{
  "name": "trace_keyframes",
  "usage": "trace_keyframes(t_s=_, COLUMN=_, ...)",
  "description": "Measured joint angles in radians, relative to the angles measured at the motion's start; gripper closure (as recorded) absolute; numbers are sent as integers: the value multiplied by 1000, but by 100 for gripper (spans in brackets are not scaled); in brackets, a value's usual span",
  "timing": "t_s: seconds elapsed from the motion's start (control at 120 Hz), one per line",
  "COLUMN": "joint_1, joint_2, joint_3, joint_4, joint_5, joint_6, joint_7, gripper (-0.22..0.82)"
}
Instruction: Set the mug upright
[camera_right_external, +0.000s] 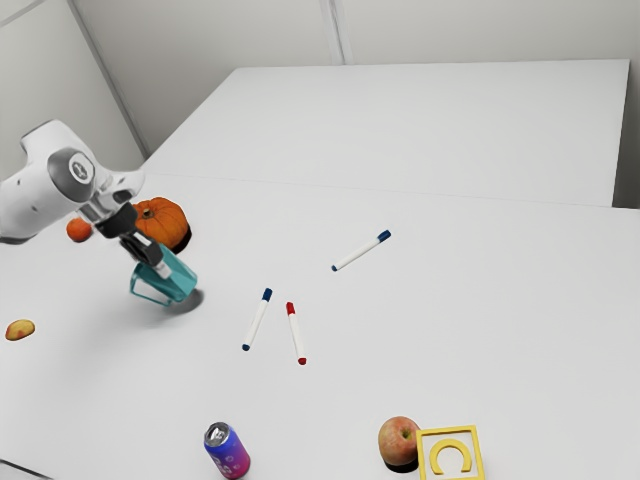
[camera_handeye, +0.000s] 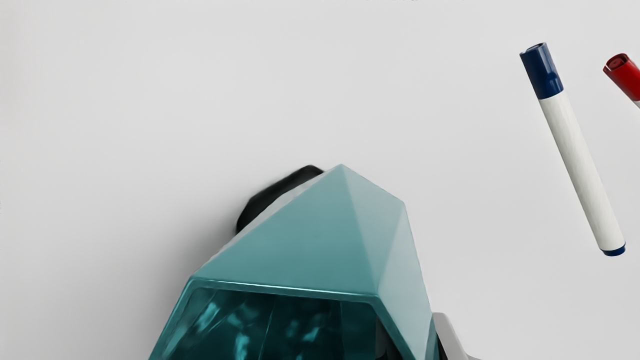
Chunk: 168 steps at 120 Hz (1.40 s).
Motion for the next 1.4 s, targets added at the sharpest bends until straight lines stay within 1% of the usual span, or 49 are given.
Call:
trace_keyframes(t_s=0.067, joint_1=-19, joint_2=-14, joint_3=-12, joint_4=-20, joint_5=56, joint_6=26, joint_7=-29, gripper=74)
trace_keyframes(t_s=0.4, joint_1=-47, joint_2=-40, joint_3=-123, joint_4=-77, joint_5=268, joint_6=102, joint_7=-201, gripper=74)
trace_keyframes(t_s=0.658, joint_1=-44, joint_2=-88, joint_3=-170, joint_4=-138, joint_5=305, joint_6=117, joint_7=-317, gripper=74)
trace_keyframes(t_s=0.917, joint_1=-46, joint_2=-90, joint_3=-235, joint_4=-148, joint_5=310, joint_6=121, joint_7=-405, gripper=74)
trace_keyframes(t_s=1.1, joint_1=-48, joint_2=-81, joint_3=-259, joint_4=-149, joint_5=311, joint_6=122, joint_7=-454, gripper=74)
trace_keyframes(t_s=1.242, joint_1=-49, joint_2=-75, joint_3=-264, joint_4=-155, joint_5=316, joint_6=122, joint_7=-485, gripper=75)
trace_keyframes(t_s=1.4, joint_1=-59, joint_2=-61, joint_3=-265, joint_4=-161, joint_5=337, joint_6=125, joint_7=-522, gripper=79)
